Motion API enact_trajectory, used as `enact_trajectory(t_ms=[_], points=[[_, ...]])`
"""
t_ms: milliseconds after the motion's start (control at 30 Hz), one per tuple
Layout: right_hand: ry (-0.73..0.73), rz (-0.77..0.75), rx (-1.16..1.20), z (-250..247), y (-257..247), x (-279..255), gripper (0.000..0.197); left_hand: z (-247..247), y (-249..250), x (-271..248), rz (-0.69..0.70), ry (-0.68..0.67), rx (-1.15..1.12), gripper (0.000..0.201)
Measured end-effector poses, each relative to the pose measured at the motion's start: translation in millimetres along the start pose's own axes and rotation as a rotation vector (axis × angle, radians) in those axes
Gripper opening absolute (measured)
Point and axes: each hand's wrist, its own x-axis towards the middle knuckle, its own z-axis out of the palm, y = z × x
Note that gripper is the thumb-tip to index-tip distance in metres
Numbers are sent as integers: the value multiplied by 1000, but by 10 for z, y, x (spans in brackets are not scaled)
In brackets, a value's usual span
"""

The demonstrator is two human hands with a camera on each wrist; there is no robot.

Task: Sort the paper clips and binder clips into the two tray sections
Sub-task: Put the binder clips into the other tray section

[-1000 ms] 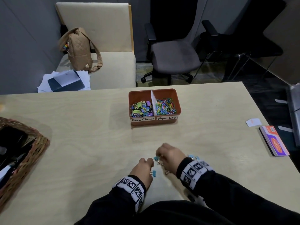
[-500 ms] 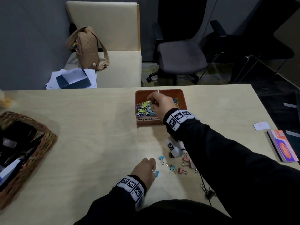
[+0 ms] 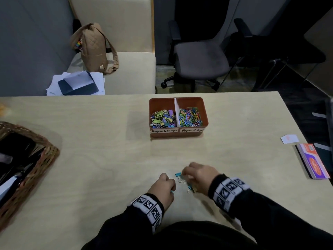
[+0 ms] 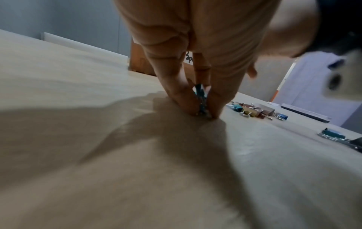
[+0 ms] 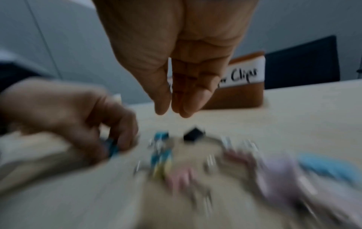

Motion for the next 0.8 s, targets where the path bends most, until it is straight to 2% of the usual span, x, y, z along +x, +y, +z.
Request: enact_trajectory(t_ms=[67,200,333,467,600,700,800], points=[[-33,-17,-61,220,79,-121,30,4,24,2,-12,-2,25,19],[38,-21,-69,564,185,-152,27,-67,5,8,-41,11,-14,17],[29,-1,-82,681,188,-120,29,-284,12,6,-103,75,-91,18],[38,-15,-67,665,176,-127,28,-777,128,100,-127,176,-238,16],[52,-40,-56,675,176,-146,30,-1446,293,331,-104,352,-356,17],[26,-63,-76,668,174,-158,31,-1832,378,552,-76,468,-375,11],[-12,-88,-109,649,167,-179,37,-1986,377,739,-54,517,-371,7]])
